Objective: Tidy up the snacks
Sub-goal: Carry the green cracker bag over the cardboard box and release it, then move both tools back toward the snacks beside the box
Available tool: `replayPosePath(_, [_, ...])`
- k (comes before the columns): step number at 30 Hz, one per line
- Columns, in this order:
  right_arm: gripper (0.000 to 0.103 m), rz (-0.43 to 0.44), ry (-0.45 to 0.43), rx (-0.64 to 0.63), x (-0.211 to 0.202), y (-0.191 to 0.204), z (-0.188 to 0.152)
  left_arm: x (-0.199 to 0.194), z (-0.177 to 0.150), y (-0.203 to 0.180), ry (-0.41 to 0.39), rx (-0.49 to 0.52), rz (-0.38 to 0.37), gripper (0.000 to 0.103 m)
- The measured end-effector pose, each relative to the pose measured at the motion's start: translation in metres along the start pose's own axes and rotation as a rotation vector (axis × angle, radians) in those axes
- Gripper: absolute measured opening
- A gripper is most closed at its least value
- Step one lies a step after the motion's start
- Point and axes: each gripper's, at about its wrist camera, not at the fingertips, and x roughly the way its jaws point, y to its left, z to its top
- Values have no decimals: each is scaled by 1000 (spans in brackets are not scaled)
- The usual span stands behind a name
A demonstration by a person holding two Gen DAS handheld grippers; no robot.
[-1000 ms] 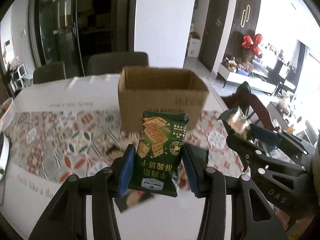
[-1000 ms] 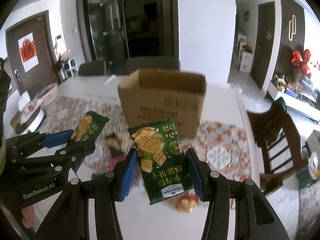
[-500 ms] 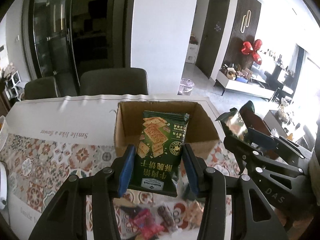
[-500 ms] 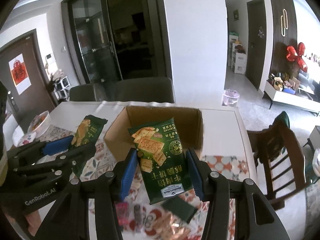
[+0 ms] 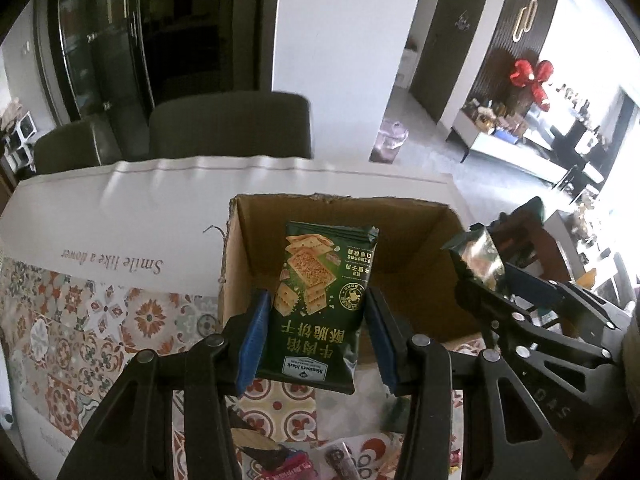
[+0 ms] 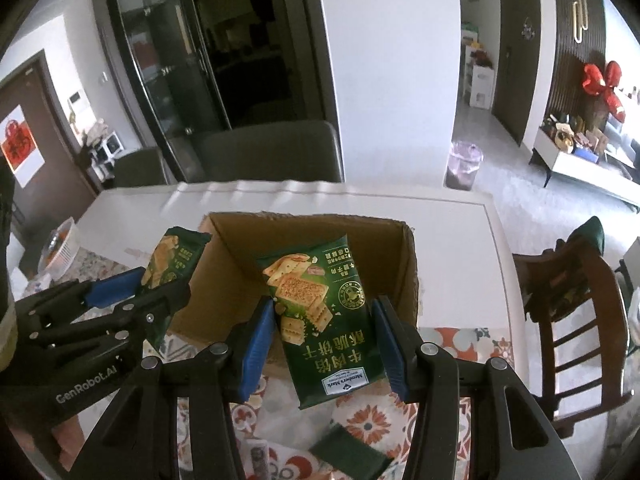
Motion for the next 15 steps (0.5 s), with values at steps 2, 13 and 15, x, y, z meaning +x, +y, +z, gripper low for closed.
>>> replayPosePath(2, [51, 0, 21, 5, 8, -4, 2, 8, 3, -1, 22, 0, 8, 47])
replayPosePath(13, [78, -71, 29, 16, 18, -12, 13, 11, 8, 11, 9, -56, 47, 68])
replayPosePath(15, [78, -87, 14, 24, 12, -13, 12, 8, 6, 11, 9, -43, 52, 68])
